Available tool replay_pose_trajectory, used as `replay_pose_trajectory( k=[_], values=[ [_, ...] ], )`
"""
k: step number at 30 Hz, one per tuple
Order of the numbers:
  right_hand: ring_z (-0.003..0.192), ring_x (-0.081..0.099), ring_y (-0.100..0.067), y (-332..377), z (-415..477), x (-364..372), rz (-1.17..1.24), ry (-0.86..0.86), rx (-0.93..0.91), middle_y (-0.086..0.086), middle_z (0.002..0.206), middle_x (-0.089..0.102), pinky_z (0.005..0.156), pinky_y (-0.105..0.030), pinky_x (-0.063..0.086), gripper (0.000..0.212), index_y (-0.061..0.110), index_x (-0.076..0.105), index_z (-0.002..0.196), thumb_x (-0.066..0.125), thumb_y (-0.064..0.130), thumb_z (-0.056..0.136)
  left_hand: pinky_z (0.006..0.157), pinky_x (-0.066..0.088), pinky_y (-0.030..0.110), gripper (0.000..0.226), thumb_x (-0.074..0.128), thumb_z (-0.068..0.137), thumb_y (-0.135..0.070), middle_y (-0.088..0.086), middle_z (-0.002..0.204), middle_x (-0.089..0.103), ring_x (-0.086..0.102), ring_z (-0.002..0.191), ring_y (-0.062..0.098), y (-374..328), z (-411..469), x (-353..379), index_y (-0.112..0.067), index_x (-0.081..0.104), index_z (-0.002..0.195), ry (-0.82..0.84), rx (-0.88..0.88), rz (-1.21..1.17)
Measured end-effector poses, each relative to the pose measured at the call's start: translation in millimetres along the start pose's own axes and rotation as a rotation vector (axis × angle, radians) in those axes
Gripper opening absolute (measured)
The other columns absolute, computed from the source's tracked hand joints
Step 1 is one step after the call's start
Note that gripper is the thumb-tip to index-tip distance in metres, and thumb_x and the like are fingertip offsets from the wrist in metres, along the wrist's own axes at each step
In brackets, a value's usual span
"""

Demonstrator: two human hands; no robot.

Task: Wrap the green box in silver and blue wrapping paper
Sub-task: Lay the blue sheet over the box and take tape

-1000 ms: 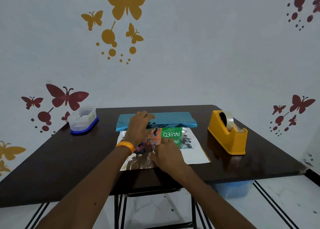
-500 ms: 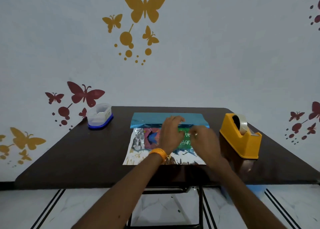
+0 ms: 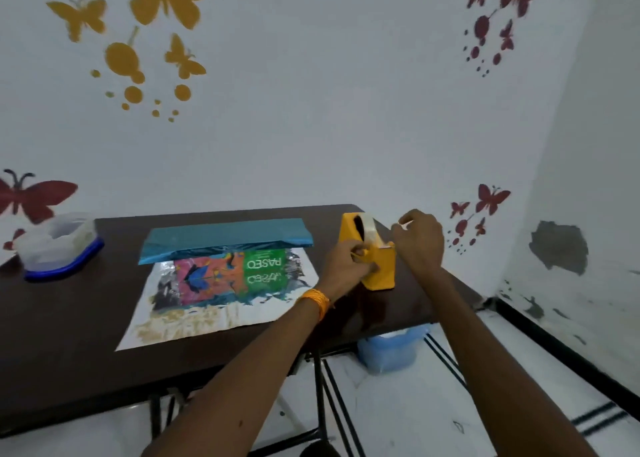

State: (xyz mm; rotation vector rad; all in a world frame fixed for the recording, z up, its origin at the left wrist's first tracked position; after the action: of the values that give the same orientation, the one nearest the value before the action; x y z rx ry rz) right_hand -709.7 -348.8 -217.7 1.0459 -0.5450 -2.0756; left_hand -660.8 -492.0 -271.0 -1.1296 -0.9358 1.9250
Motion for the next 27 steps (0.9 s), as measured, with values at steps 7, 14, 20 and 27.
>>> replay_pose_trajectory(
  k=[7, 14, 20, 27],
  values=[
    [0.076, 0.062, -0.024, -15, 8, 19, 0.266, 0.374, 0.408, -0.006, 0.075, 0.060, 0.061, -0.030, 0.046, 0.036, 0.006, 0.062, 0.086, 0.067, 0.042, 0.088, 0.068, 0.045, 0.015, 0.051, 0.088, 0.070, -0.026, 0.003, 0.106, 0.064, 0.057, 0.083, 0.011, 8, 9, 13, -0.010, 0.067, 0.114, -0.115, 0.034, 0.041],
    [0.070, 0.057, -0.017, -19, 15, 35, 0.435, 0.432, 0.559, -0.009, 0.089, 0.062, 0.049, -0.026, 0.041, 0.038, 0.002, 0.063, 0.109, 0.078, 0.024, 0.082, 0.065, 0.040, 0.014, 0.049, 0.088, 0.070, -0.026, 0.000, 0.099, 0.061, 0.057, 0.082, 0.013, 6, 14, 8, -0.009, 0.069, 0.111, -0.068, 0.085, 0.134],
    [0.073, 0.059, -0.020, -8, 16, 34, 0.458, 0.401, 0.577, -0.010, 0.088, 0.064, 0.051, -0.029, 0.042, 0.033, 0.001, 0.066, 0.100, 0.082, 0.016, 0.075, 0.068, 0.041, 0.017, 0.052, 0.087, 0.072, -0.026, 0.001, 0.104, 0.060, 0.058, 0.087, 0.016, 7, 17, 9, -0.007, 0.066, 0.116, -0.061, 0.078, 0.165],
    [0.093, 0.071, -0.026, -9, 18, 39, 0.514, 0.375, 0.562, -0.011, 0.091, 0.073, 0.087, -0.042, 0.059, 0.025, 0.003, 0.069, 0.088, 0.084, 0.019, 0.079, 0.070, 0.043, 0.021, 0.052, 0.086, 0.073, -0.024, 0.006, 0.109, 0.063, 0.059, 0.088, 0.016, 7, 14, 7, -0.006, 0.065, 0.116, -0.048, 0.072, 0.146]
  ],
)
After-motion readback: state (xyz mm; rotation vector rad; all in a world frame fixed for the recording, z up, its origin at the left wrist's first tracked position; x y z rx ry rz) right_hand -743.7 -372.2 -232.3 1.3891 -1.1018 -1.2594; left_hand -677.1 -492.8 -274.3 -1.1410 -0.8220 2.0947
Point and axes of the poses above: each hand's wrist, its own z-axis towards the middle knuckle, its own x-axis out of the palm, y = z × x, the point moved 1 cm from there along z, towards the middle knuckle
